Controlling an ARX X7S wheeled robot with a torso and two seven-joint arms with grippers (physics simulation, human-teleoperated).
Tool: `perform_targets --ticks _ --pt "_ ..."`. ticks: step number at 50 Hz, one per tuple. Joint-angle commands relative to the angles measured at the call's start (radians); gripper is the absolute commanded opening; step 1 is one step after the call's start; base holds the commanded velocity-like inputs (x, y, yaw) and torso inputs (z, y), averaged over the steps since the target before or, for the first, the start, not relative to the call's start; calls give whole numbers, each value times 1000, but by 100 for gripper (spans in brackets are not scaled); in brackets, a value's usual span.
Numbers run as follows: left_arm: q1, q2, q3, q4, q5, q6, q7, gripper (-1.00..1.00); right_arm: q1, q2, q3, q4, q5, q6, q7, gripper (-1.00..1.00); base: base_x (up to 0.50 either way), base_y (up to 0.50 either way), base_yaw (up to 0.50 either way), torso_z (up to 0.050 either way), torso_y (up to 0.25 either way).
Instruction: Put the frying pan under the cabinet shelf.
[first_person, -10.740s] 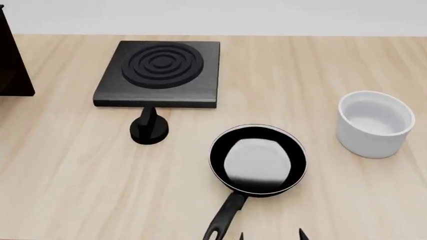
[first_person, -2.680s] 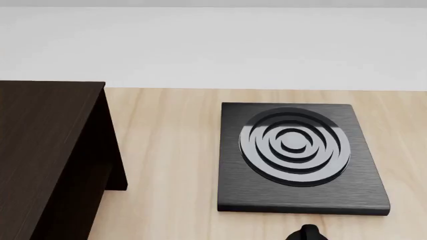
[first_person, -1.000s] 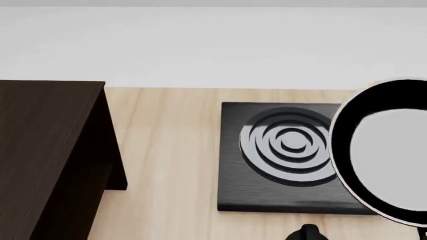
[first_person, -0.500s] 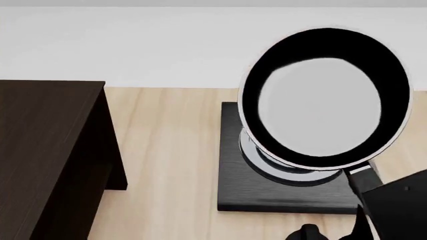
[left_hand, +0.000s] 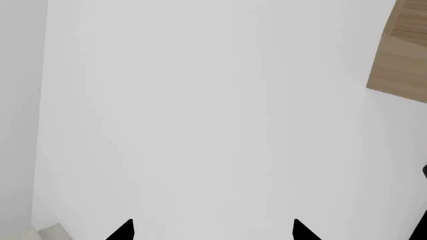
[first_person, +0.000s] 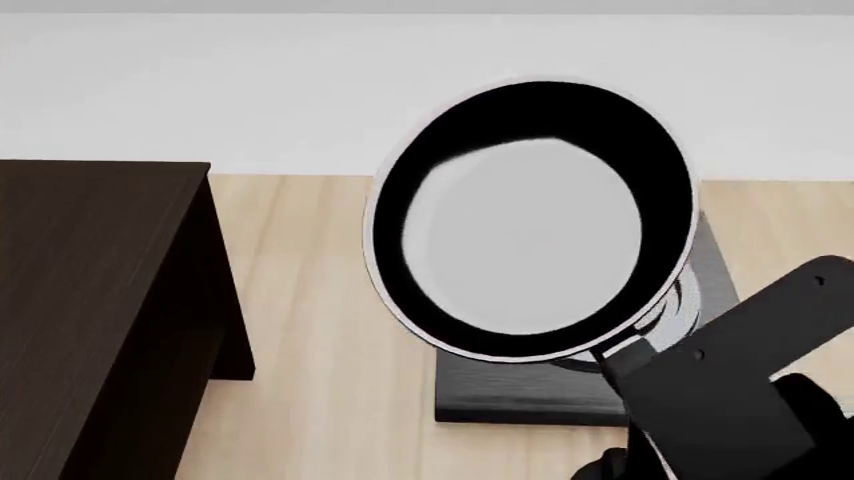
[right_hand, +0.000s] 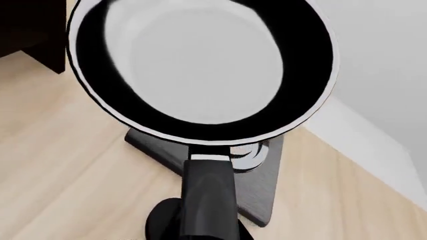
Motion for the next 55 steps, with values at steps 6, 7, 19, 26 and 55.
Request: perform_targets --ticks 6,7,19,26,55 --pt "0 0 0 0 0 0 0 100 217 -15 -187 13 135 -49 104 -100 0 0 0 0 2" --pt "0 0 0 0 0 0 0 100 214 -16 -188 4 149 -57 99 -100 0 0 0 0 0" --pt "0 0 0 0 0 0 0 100 198 -3 -240 -50 200 -115 143 -100 0 0 0 0 2" --pt "0 0 0 0 0 0 0 100 145 17 -240 -95 210 -155 152 -100 0 0 0 1 1" --pt "0 0 0 0 0 0 0 100 168 -26 -447 -100 333 -214 268 -100 0 0 0 0 1"
